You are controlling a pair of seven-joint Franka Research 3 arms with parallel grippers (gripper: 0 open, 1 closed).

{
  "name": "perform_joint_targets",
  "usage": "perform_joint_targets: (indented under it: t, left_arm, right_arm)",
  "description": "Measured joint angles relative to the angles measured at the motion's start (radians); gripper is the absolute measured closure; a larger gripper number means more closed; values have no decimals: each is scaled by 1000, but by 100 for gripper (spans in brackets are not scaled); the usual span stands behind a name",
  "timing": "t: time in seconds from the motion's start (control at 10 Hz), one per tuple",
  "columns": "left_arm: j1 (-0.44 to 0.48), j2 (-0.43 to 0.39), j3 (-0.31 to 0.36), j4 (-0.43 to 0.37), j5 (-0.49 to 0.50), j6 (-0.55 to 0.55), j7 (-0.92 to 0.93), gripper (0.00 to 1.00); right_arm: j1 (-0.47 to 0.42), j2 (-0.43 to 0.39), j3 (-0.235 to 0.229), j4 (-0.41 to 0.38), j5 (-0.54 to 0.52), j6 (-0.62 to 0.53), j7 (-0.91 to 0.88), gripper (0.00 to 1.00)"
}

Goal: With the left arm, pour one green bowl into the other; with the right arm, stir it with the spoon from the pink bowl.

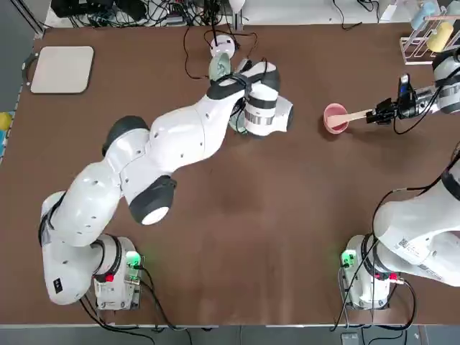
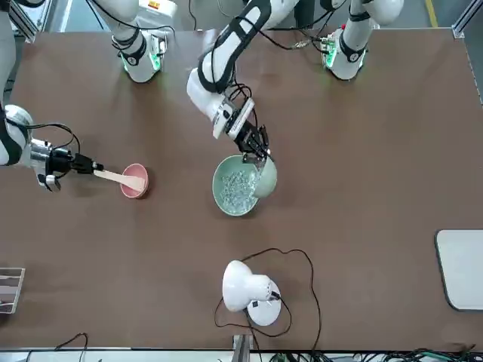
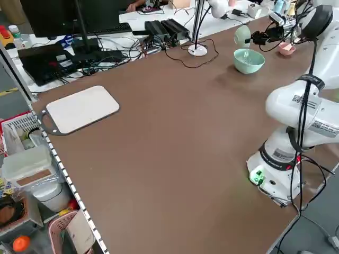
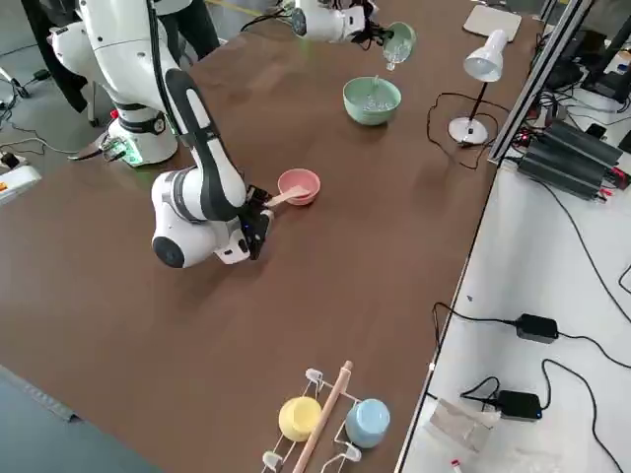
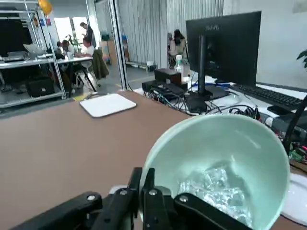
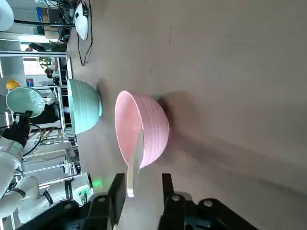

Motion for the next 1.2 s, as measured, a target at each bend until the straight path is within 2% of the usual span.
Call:
perform_joint_targets:
  t: [0.5, 0.8, 1.1, 1.2]
  left_arm:
    - [-44, 8, 22, 1, 82, -47, 0, 95]
    - [-68, 44, 65, 0, 144, -138, 4, 95]
    - [-78, 47, 73, 7, 149, -142, 12, 95]
    - [-85, 47, 74, 13, 149, -145, 12, 95]
  right_arm:
    - [2, -2, 8, 8, 1, -1, -4, 64]
    - [2, -2, 11, 9, 3, -1, -4, 66]
    - [3, -2, 11, 9, 3, -1, -4, 70]
    - [3, -2, 11, 9, 5, -1, -4, 74]
